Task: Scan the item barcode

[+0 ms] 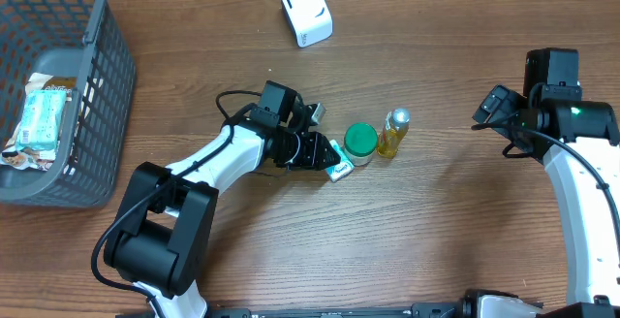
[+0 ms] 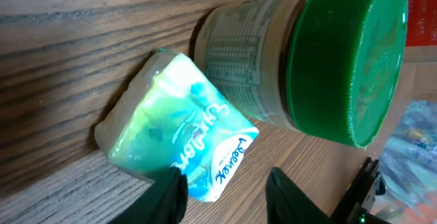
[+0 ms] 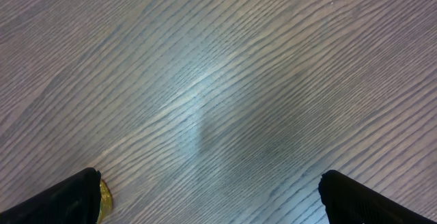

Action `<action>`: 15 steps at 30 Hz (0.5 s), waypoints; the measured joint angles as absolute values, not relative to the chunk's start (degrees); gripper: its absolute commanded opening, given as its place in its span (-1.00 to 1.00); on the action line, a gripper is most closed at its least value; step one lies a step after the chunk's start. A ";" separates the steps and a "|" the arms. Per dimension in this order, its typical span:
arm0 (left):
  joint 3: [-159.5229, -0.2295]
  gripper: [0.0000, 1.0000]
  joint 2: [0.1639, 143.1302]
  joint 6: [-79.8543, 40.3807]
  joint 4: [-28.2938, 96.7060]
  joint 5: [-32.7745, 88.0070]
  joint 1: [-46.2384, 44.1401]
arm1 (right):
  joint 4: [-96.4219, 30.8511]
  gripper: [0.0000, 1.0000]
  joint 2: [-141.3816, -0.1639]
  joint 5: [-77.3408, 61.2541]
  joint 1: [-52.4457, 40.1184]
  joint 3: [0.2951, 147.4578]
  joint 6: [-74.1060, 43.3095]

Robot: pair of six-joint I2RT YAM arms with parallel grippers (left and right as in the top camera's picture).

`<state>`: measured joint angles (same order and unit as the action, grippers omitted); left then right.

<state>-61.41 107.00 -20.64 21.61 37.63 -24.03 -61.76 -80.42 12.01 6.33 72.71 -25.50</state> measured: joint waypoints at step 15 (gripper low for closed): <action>-61.41 -0.56 107.00 -21.47 23.44 25.30 -30.11 | -61.73 1.00 -80.42 12.01 6.35 72.71 -25.50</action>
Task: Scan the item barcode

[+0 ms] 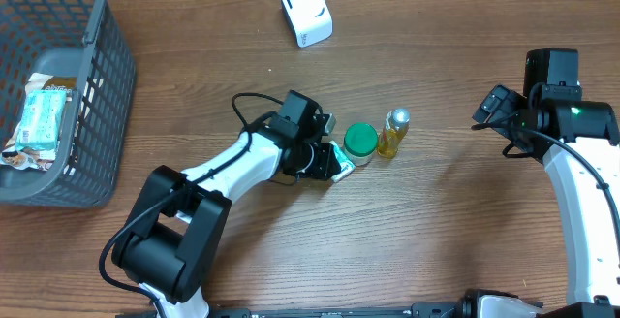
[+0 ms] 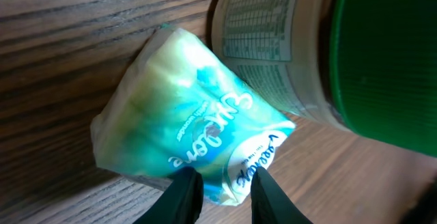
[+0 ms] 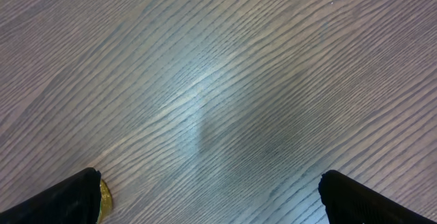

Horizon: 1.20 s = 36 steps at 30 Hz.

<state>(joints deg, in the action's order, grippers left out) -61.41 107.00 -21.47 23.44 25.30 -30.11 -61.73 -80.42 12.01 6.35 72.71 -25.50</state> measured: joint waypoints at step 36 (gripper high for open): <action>-73.56 -0.68 107.02 -16.80 38.15 9.61 -32.67 | -61.76 1.00 -80.42 12.01 6.33 72.71 -25.50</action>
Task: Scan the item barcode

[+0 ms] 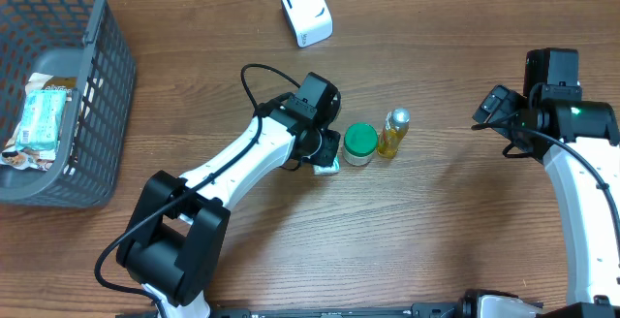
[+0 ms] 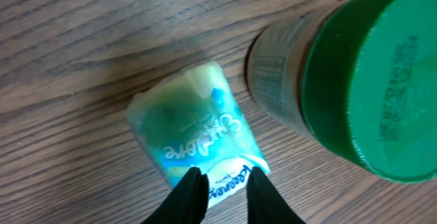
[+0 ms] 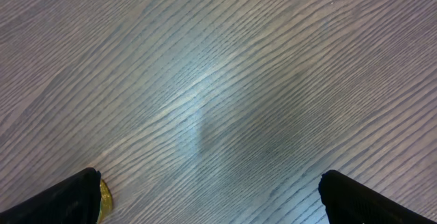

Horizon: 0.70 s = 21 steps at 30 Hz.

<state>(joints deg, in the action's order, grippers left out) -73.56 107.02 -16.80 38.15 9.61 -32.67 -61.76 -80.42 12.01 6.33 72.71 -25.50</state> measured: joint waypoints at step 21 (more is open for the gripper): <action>-73.60 -0.91 112.38 -19.59 37.10 8.97 -32.64 | -61.76 1.00 -80.42 11.99 6.33 72.71 -25.52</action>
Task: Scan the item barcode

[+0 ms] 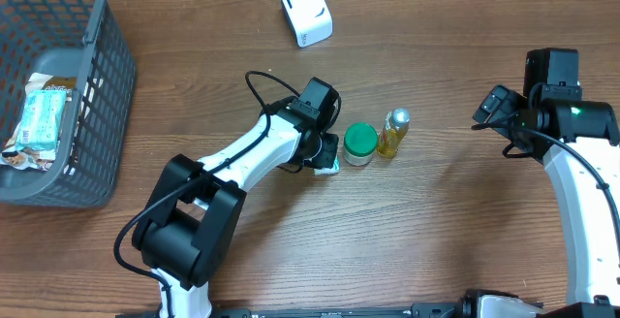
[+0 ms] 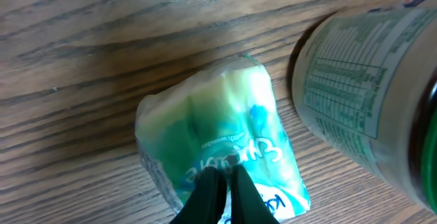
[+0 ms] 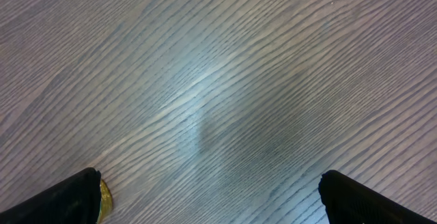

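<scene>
A small green and teal tissue packet [image 2: 225, 125] lies on the wooden table against a jar with a green lid [image 1: 360, 142]. In the overhead view only a corner of the packet [image 1: 331, 169] shows under my left gripper [image 1: 318, 151]. The left gripper [image 2: 224, 172] is pinched on the packet's near end, its fingers almost touching. A white barcode scanner [image 1: 306, 12] stands at the back of the table. My right gripper [image 3: 208, 183] hangs open over bare wood at the right side [image 1: 496, 106], holding nothing.
A slim yellow bottle [image 1: 393, 132] stands just right of the jar. A grey mesh basket [image 1: 92, 95] at the far left holds a wrapped item [image 1: 44, 114]. The jar's label [image 2: 348, 108] fills the right of the left wrist view.
My left gripper's fingers have closed from a narrow gap to nearly touching on the tissue packet. The packet looks larger and slightly turned in the wrist view. The right arm has not moved.
My left gripper was open beside the packet, reaching from the left. Then its fingers were closer together at the packet's near end. Then the wrist stood more above the packet by the jar, and now the fingers are pinched on it. The right arm stayed still.
</scene>
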Action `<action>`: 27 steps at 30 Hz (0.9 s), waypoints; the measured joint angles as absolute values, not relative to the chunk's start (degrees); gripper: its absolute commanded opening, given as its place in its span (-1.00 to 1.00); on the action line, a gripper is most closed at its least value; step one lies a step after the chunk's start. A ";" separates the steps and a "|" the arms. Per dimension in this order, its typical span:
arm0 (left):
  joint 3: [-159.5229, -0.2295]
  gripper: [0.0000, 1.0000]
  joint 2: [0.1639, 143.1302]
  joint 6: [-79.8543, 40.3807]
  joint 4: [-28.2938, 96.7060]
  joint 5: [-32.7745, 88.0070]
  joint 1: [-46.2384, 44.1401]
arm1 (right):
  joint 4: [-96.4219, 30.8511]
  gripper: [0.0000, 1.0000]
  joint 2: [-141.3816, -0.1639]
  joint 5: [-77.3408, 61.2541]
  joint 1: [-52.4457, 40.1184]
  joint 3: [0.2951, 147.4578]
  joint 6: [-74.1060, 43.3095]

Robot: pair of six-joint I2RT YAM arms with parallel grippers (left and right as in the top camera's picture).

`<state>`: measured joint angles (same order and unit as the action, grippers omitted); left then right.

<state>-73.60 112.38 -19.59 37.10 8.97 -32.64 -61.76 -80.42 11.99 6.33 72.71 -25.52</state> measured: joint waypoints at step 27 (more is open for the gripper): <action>-83.74 -0.66 112.29 -17.58 53.58 -2.59 -32.91 | -61.76 1.00 -80.42 12.03 6.33 72.71 -25.50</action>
